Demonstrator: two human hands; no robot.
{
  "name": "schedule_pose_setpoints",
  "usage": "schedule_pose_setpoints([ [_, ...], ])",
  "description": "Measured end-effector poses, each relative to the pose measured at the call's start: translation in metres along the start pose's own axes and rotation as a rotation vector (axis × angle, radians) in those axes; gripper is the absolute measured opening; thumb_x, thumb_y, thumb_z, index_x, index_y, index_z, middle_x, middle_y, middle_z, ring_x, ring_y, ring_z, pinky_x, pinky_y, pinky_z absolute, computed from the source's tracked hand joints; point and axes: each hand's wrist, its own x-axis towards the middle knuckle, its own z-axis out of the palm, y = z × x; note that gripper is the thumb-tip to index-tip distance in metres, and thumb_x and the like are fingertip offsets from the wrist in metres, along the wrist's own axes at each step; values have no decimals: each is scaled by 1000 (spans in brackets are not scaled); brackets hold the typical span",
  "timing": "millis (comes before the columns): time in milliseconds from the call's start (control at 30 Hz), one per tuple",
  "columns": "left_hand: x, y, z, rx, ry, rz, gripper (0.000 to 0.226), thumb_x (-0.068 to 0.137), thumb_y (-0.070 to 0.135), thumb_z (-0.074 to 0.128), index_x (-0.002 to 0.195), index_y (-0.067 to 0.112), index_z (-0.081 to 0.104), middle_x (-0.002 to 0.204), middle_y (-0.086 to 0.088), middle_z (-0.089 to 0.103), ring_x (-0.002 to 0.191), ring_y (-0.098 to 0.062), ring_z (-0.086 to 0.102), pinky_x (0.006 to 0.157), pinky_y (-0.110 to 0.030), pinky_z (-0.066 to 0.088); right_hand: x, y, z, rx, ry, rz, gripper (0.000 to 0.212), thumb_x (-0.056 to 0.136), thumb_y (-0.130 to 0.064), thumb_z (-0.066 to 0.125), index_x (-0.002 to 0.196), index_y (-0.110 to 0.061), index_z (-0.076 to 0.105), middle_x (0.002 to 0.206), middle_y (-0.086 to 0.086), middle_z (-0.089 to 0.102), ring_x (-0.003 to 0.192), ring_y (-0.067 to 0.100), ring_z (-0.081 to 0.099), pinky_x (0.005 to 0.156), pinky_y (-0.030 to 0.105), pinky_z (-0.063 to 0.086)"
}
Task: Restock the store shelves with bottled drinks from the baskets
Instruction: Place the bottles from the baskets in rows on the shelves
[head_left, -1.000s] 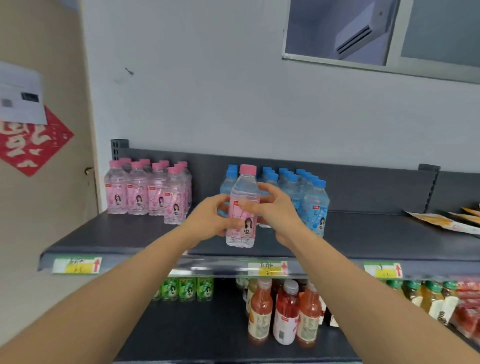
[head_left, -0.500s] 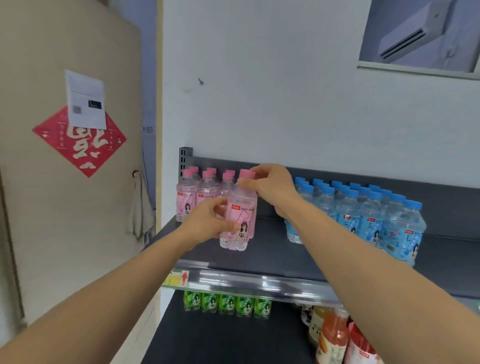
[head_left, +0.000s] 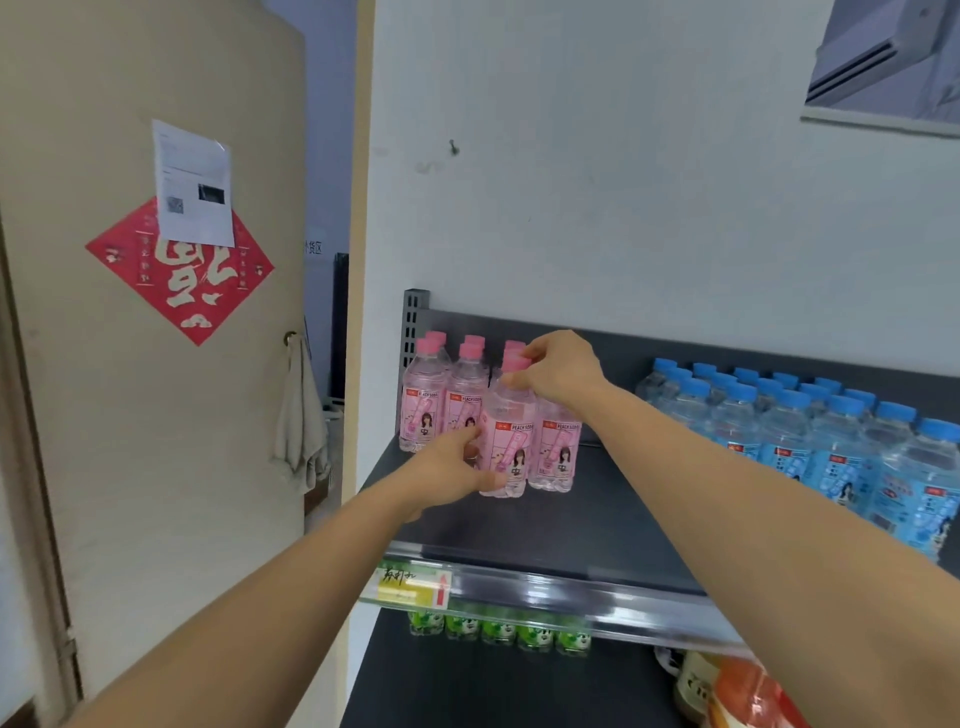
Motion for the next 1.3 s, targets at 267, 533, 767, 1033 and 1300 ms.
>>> schedule_pose_setpoints([
  [267,23,-6,3,-12,-61,5,70,87,16,68,147,22,32,145,-1,45,126,-21,51,108,-45,40,18,13,18,-137,51,-27,34,80,-27,77,111,-13,69,114,2,68,102,19,64,87,32,51],
  [533,42,-12,3,-6,-65,-5,86,84,22,72,152,24,20,154,-2,34,129,-21,48,108,-47,40,37,23,22,-329,112,-19,39,77,-46,74,108,-23,68,112,2,67,106,21,61,84,40,55],
  [767,49,-15,8,2,-58,-9,90,84,19,72,153,24,15,155,0,31,132,-20,43,111,-44,37,38,32,27,-529,166,-117,41,88,-50,60,114,-18,65,109,2,65,114,23,48,86,36,46],
  [1033,40,8,21,386,304,212,62,86,15,61,142,18,34,136,-7,44,125,-27,44,97,-39,40,12,50,9,-477,304,-291,40,93,-34,57,131,-22,56,123,1,62,118,23,45,91,33,38],
  [1300,35,48,68,646,367,428,51,88,16,58,137,12,45,131,-10,47,123,-29,41,98,-41,40,-38,110,-41,-569,258,-144,37,92,-32,59,127,-21,60,116,5,65,112,28,55,91,39,43],
])
